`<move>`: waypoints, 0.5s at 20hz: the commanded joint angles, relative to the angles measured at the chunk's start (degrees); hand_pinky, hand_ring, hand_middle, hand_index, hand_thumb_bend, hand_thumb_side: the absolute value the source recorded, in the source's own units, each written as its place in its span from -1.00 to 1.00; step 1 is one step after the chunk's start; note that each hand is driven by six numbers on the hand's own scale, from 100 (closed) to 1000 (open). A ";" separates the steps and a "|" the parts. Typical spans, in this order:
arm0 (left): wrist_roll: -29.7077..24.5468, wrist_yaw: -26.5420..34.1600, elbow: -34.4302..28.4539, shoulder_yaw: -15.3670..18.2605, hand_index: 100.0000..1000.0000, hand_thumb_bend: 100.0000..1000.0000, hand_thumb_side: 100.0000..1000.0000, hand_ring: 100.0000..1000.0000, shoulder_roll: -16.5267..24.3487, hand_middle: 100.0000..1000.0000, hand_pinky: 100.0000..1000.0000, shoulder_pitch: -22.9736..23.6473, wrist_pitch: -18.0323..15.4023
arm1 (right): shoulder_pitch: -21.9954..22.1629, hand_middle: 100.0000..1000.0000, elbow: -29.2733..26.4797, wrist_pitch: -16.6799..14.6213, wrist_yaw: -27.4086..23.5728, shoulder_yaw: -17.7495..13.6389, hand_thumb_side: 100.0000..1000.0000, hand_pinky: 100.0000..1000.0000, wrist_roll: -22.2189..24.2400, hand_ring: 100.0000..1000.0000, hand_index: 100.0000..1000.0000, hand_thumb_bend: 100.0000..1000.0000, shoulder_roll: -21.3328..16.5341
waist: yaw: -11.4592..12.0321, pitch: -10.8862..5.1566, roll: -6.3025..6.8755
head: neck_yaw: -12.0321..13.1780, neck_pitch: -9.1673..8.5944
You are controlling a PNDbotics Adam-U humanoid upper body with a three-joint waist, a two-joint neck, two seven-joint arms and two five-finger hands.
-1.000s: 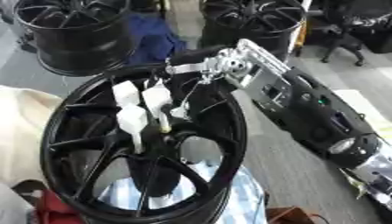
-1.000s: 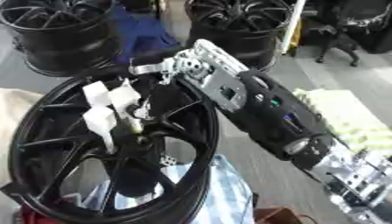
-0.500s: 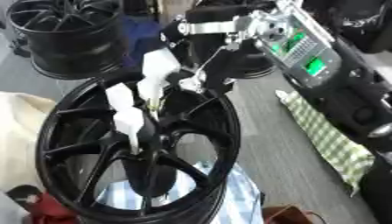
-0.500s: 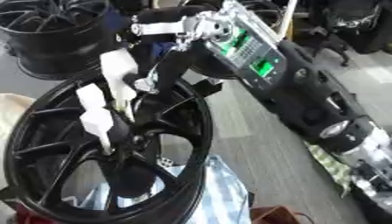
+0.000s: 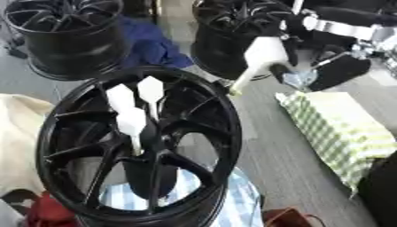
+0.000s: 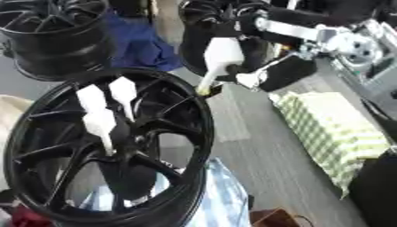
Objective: Pull the pin out of the wheel hub.
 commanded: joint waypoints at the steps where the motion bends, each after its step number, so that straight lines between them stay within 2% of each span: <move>1: -0.34 -0.62 -1.35 0.89 0.85 -1.00 0.45 0.15 1.62 0.32 0.37 -0.29 0.54 | 6.63 0.44 1.29 1.94 5.18 -6.26 -0.28 0.39 -7.02 0.48 0.79 -0.99 2.29 | -0.51 -0.23 -0.12 | 1.10 -0.25; 2: -0.34 -0.72 -1.39 0.96 0.85 -1.00 0.45 0.15 1.65 0.32 0.37 -0.26 0.53 | 9.26 0.62 2.95 2.51 6.70 -7.49 -0.13 0.42 -9.62 0.55 0.87 -0.90 4.58 | -0.73 -0.16 -0.20 | 1.31 -0.20; 4: -0.34 -0.83 -1.47 1.08 0.85 -1.00 0.45 0.15 1.66 0.32 0.37 -0.26 0.53 | 13.34 0.71 7.04 3.08 8.78 -9.46 -0.03 0.40 -15.43 0.58 0.91 -0.91 9.51 | -0.94 -0.03 -0.30 | 1.56 -0.13; 7: -0.34 -0.94 -1.53 1.25 0.85 -1.00 0.45 0.15 1.74 0.32 0.37 -0.23 0.36 | 17.61 0.70 13.09 1.87 8.13 -12.04 0.03 0.33 -25.86 0.54 0.90 -0.97 17.79 | -1.08 0.33 -0.26 | 2.00 -0.20; 10: -0.34 -1.04 -1.42 1.37 0.85 -1.00 0.45 0.15 1.74 0.32 0.37 -0.22 0.00 | 19.78 0.63 17.88 -1.85 5.61 -13.48 0.06 0.24 -36.37 0.48 0.86 -1.00 24.25 | -1.11 0.64 -0.17 | 2.05 -0.12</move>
